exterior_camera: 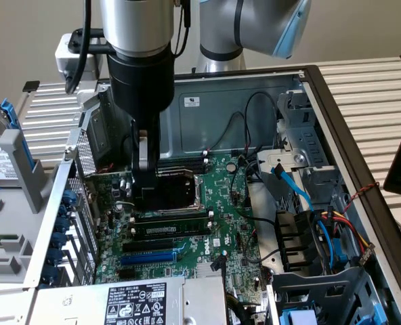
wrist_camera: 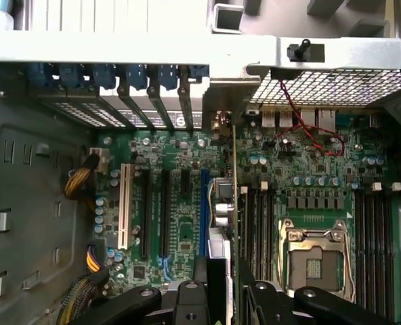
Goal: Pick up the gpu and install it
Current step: 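Insert the gpu into the slot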
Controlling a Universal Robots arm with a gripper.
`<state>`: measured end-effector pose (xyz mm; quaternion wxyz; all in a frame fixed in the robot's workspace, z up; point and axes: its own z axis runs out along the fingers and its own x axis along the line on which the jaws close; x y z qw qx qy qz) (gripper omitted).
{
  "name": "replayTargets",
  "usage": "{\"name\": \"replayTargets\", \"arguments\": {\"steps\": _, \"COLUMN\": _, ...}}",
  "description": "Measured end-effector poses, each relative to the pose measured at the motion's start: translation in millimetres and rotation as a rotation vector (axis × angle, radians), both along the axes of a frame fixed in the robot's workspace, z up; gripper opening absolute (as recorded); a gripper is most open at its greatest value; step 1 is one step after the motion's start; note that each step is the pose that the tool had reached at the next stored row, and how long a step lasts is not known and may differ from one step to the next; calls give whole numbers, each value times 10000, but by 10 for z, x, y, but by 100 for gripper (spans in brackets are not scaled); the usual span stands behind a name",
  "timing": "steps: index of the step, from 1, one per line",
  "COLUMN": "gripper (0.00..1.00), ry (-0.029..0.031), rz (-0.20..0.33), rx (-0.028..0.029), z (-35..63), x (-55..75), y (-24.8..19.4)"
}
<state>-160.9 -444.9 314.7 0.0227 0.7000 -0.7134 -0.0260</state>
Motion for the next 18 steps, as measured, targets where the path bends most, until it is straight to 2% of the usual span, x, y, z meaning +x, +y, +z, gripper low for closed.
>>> {"name": "replayTargets", "arguments": {"steps": 8, "gripper": 27, "ry": 0, "rz": -72, "rx": -1, "z": -83, "x": -3, "y": -30}}
{"name": "replayTargets", "arguments": {"steps": 16, "gripper": 27, "ry": 0, "rz": -236, "rx": -2, "z": -110, "x": -3, "y": -79}}
{"name": "replayTargets", "arguments": {"steps": 18, "gripper": 27, "ry": -15, "rz": -281, "rx": 0, "z": -119, "x": -3, "y": -86}}
